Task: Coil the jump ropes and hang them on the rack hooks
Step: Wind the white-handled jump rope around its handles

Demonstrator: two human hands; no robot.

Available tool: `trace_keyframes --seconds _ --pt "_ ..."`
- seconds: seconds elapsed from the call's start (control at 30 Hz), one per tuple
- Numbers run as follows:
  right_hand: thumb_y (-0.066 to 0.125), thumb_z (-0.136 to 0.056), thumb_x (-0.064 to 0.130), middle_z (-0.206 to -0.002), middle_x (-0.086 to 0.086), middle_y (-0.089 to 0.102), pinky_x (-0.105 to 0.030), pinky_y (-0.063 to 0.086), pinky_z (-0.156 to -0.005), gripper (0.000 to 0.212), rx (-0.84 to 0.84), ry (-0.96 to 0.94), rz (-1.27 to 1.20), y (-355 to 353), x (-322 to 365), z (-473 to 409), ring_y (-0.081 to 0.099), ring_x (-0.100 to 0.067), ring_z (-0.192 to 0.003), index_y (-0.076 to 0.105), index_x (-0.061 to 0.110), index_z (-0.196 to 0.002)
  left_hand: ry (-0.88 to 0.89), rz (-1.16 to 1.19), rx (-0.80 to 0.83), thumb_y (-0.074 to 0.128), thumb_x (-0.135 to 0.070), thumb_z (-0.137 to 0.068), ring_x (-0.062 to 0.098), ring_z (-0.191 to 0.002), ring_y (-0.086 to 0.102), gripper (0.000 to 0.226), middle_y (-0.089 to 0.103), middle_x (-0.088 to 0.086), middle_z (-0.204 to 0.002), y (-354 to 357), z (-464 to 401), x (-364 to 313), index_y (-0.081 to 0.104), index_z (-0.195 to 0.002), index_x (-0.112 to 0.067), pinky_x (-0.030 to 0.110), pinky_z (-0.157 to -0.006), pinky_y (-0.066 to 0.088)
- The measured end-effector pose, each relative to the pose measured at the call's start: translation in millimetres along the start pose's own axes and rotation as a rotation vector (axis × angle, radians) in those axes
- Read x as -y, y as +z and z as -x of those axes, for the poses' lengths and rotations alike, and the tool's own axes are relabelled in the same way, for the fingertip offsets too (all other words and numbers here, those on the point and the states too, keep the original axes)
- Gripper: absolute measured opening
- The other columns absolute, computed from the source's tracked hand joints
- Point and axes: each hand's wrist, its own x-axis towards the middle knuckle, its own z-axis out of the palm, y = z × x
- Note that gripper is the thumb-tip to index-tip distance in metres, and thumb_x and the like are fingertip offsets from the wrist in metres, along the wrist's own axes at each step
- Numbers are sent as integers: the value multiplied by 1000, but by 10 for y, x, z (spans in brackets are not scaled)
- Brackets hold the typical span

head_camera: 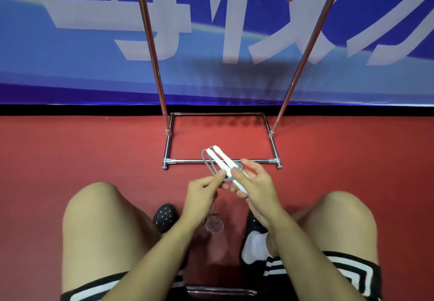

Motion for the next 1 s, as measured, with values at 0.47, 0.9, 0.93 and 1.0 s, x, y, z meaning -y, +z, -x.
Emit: trace_keyframes --seconds 0.47,0.9,0.93,1.0 --pt "58 -105 20 -84 -5 66 -25 52 -64 20 50 34 238 -56 -258 -35 57 -14 -65 57 8 -120 -121 -23 75 70 -47 -89 11 -47 27 43 66 7 -65 -65 36 161 75 -59 -17 25 -46 23" --pt "52 -107 15 -99 -4 74 -29 51 -71 23 217 -49 337 -238 -373 -95 66 -17 -83 61 10 -127 -43 -135 -4 73 -30 -93 -5 -45 43 34 69 -6 -56 -75 10 224 77 -63 -15 14 -52 34" --pt "49 -109 21 -99 -6 73 -30 50 -72 25 217 -39 330 -230 -377 -99 65 -17 -84 62 11 -126 -42 -144 -7 73 -30 -93 -5 -45 44 33 70 -7 -57 -78 -6 250 78 -65 -14 14 -52 35" --pt "43 -108 32 -100 -9 72 -33 48 -76 34 226 -9 309 -226 -386 -103 64 -18 -86 65 14 -126 -50 -165 0 71 -29 -95 -6 -43 42 33 68 -9 -55 -92 -17 268 78 -68 -12 13 -51 33"
